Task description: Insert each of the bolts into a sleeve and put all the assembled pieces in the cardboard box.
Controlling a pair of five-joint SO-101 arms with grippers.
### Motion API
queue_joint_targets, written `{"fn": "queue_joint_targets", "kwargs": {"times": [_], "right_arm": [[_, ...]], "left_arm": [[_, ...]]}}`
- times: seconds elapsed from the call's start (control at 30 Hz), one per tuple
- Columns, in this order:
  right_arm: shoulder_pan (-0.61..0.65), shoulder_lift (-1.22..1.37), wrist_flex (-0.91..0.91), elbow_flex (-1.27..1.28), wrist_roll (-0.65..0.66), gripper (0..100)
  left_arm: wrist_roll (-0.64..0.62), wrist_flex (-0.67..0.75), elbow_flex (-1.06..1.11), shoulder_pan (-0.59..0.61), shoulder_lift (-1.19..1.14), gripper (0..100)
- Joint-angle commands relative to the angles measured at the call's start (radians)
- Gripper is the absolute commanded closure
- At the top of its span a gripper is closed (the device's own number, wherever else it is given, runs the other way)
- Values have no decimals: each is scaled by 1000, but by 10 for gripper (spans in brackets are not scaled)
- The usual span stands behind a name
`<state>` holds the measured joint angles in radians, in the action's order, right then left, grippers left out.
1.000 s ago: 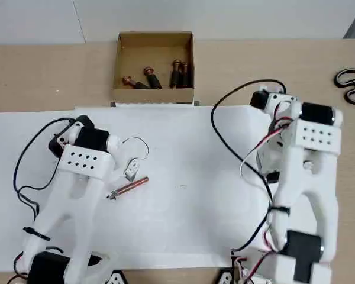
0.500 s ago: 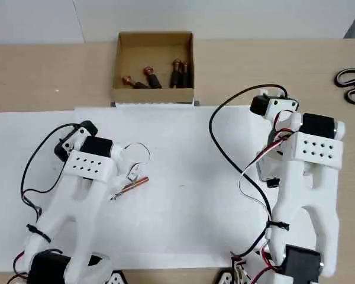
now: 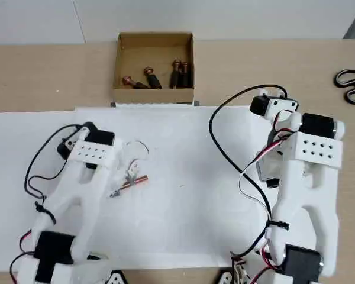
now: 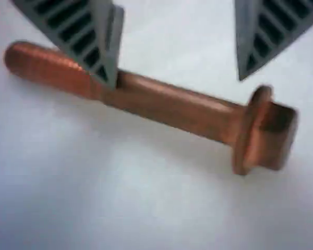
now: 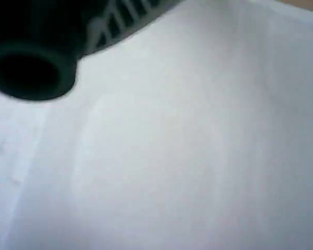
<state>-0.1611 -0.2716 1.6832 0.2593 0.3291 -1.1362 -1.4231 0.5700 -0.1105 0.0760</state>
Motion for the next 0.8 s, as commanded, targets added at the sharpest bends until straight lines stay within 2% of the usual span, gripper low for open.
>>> {"fn": "queue_joint_targets", "kwargs": {"times": [0.0, 0.37, 0.77], "right_arm": [[-12, -44, -7, -3, -9, 995], [-10, -41, -12, -3, -11, 995], [-10, -41, -13, -3, -6, 995]], "left_arm": [[3, -3, -18, 14, -75, 852], [2, 26, -70, 9, -89, 849], [2, 5, -74, -100, -80, 851]]}}
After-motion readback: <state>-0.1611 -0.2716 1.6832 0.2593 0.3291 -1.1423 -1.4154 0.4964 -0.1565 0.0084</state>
